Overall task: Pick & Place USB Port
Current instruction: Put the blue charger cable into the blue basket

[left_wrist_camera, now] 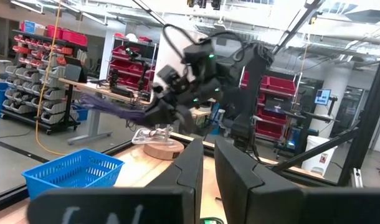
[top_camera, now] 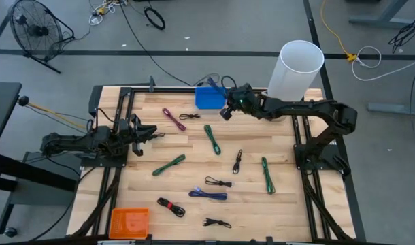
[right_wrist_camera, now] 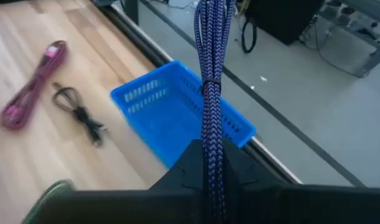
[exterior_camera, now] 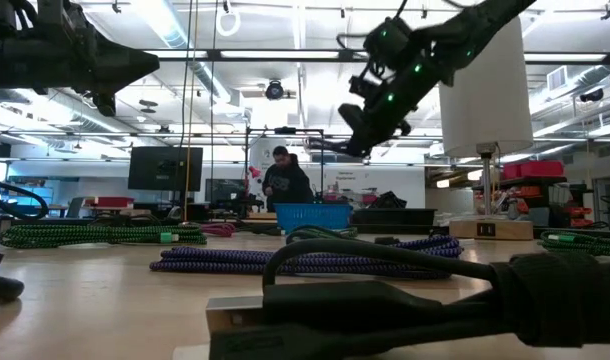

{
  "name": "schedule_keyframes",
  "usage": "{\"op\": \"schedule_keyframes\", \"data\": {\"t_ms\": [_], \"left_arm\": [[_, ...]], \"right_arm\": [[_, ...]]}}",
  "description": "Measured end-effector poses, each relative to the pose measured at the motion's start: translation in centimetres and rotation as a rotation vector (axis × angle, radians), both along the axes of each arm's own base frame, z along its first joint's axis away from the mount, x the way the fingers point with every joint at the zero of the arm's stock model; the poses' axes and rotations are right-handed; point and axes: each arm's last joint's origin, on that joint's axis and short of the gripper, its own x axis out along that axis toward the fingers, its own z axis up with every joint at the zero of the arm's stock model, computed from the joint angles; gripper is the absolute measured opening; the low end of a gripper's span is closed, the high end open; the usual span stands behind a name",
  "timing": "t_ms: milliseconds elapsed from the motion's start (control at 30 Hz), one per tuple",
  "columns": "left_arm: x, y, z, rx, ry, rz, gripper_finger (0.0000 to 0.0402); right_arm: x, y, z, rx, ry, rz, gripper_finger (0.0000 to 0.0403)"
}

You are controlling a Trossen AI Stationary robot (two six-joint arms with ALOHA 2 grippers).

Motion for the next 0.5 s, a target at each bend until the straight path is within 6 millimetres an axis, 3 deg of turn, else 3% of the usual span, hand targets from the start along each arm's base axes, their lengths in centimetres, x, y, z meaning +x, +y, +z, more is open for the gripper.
{"op": "schedule_keyframes", "data": {"t_ms": [200, 500], "left_arm": [[0.0, 0.0, 0.0, 0.029, 0.01, 0.015, 0.0046], [0.0, 0.0, 0.0, 0.029, 0.01, 0.016, 0.0046]], "right_arm": [[1.3, -1.8, -2.4, 0.022, 0.044, 0.036, 0.0016], [6.0, -4.1, -2.8, -0.013, 0.115, 0.069, 0.0016]]}}
